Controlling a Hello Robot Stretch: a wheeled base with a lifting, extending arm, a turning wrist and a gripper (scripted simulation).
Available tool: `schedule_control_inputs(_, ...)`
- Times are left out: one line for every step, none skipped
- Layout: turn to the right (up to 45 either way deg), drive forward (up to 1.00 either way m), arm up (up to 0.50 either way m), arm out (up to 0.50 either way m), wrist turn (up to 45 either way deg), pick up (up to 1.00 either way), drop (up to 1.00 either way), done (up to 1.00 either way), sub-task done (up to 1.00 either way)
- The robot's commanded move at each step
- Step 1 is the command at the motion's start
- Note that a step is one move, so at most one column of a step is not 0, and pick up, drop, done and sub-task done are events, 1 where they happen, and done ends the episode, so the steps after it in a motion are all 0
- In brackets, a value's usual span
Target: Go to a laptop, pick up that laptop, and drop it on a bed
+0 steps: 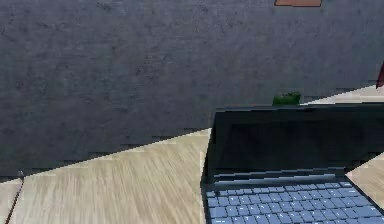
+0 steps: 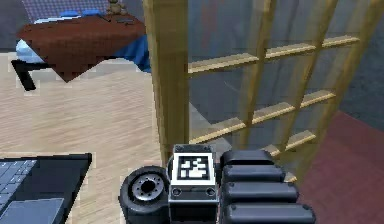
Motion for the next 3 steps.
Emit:
schedule_control_inputs(15.0,0.00,0.00,0.00,0.0,0.00,0.00,0.00,0.00)
schedule_control_inputs(3.0,0.00,0.00,0.00,0.0,0.00,0.00,0.00,0.00)
schedule_control_inputs(0.0,0.35,0.00,0.00,0.0,0.00,0.00,0.00,0.00)
